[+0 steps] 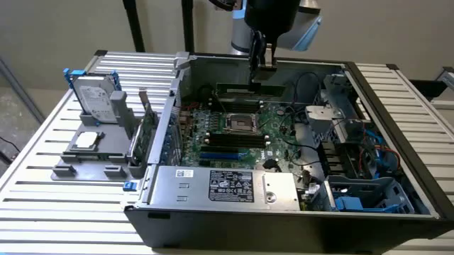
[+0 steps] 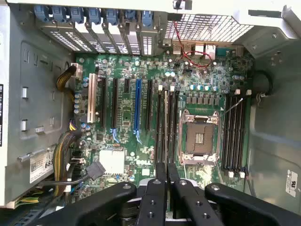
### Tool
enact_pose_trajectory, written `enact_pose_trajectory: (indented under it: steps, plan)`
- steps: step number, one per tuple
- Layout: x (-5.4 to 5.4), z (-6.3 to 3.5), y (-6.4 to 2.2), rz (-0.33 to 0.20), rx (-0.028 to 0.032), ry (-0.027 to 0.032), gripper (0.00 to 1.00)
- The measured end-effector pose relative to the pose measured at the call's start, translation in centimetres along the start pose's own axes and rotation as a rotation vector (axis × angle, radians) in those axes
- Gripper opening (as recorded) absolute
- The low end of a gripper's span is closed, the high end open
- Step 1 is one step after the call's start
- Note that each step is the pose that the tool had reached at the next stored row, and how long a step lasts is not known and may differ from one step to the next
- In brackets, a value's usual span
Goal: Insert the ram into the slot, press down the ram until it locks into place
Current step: 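Insert the ram into the slot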
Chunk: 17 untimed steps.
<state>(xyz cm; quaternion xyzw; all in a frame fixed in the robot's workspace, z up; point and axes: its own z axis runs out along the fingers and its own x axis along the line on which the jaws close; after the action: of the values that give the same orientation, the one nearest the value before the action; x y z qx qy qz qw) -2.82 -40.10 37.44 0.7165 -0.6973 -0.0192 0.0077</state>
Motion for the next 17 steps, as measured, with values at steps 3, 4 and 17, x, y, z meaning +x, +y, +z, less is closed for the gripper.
enact_pose_trajectory:
  steps: [3,4,17]
  plan:
    - [0.0,0.0,0.0,0.0,0.0,0.0,0.13]
    - [0.0,0.0,0.0,0.0,0.0,0.0,0.13]
    - [0.0,0.83,0.48,0.007,0.0002,-0.0003,0.13]
